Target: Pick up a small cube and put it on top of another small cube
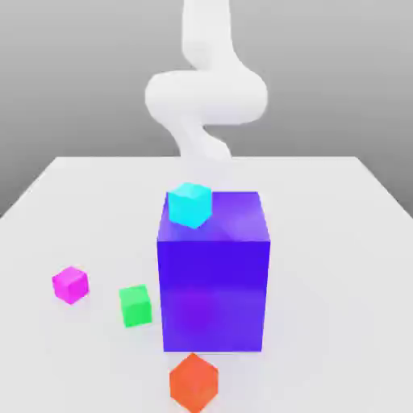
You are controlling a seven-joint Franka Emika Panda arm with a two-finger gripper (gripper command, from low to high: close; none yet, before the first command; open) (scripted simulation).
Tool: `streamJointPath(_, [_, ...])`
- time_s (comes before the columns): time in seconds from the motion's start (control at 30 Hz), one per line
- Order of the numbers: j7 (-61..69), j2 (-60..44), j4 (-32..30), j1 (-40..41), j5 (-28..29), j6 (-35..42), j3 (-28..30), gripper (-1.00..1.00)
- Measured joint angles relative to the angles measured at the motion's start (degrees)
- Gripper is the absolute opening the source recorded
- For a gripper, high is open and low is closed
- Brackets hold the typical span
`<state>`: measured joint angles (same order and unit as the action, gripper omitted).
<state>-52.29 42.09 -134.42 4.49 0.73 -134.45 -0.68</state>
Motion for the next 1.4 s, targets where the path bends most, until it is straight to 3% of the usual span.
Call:
streamJointPath(0.43, [-33.61,-19.69,-13.79,22.27,3.70,-13.89,-1.05,0.00])
streamJointPath(0.73, [-55.37,-33.03,-23.21,34.32,4.67,-23.41,1.99,0.00])
streamJointPath(0.93, [-65.68,-41.87,-29.18,40.79,0.10,-30.01,5.16,0.00])
streamJointPath(1.17, [-64.36,-55.82,-27.52,43.13,-4.25,-41.30,1.53,0.00])
streamJointPath(1.2, [-64.25,-57.48,-27.24,43.39,-4.31,-42.64,1.27,-1.00])
streamJointPath(1.4, [-64.25,-58.31,-27.10,43.53,-4.29,-43.43,1.14,-1.00])
